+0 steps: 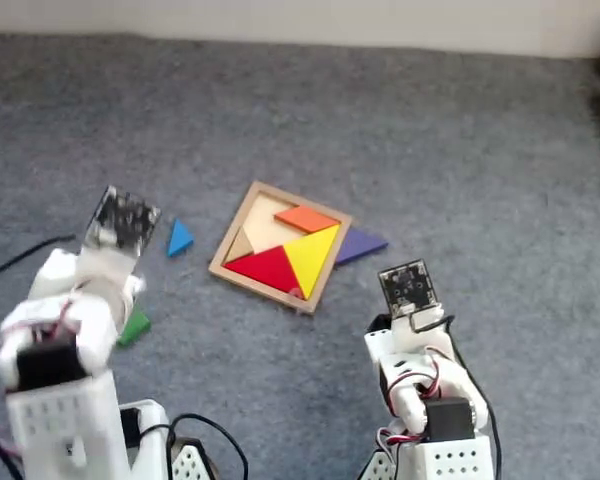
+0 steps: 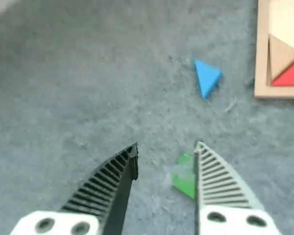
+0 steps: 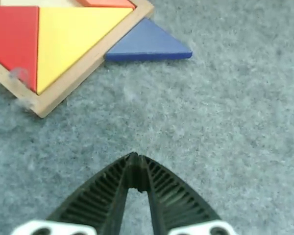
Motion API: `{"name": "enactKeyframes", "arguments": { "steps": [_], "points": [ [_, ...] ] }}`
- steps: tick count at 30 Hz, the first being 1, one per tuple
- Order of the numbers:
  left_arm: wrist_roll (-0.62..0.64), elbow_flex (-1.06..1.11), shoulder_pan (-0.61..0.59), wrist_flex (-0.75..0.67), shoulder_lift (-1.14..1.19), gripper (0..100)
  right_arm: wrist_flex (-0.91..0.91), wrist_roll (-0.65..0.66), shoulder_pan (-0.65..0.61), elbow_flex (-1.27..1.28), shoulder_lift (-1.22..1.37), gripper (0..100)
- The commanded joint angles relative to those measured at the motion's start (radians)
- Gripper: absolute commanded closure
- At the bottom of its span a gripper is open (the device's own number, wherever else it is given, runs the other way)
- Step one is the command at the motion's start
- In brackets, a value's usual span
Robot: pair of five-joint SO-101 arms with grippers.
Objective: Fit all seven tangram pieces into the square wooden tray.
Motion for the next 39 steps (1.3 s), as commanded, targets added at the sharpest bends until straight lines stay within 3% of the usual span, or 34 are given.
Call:
{"name": "enactKeyframes", "arguments": {
  "steps": [1, 8, 14, 25, 32, 39],
  "points": [
    [0.054, -0.097, -0.008, -0.058, 0.217, 76, 0.005, -0.009, 0.013, 0.111, -0.013, 99.2],
    [0.103, -0.213, 0.048, -0.215, 0.585, 76, 0.005, -0.008, 0.013, 0.111, -0.013, 99.2],
    [0.167, -0.406, 0.127, -0.218, 0.863, 76, 0.005, -0.008, 0.015, 0.111, -0.013, 99.2],
    [0.227, -0.774, 0.159, -0.21, 1.346, 76, 0.005, -0.008, 0.015, 0.11, -0.013, 99.2],
    [0.227, -0.974, 0.16, -0.089, 1.566, 76, 0.005, -0.008, 0.015, 0.11, -0.013, 99.2],
    [0.221, -1.184, 0.194, 0.109, 1.728, 83, 0.005, -0.008, 0.015, 0.11, -0.013, 99.2]
  ]
}}
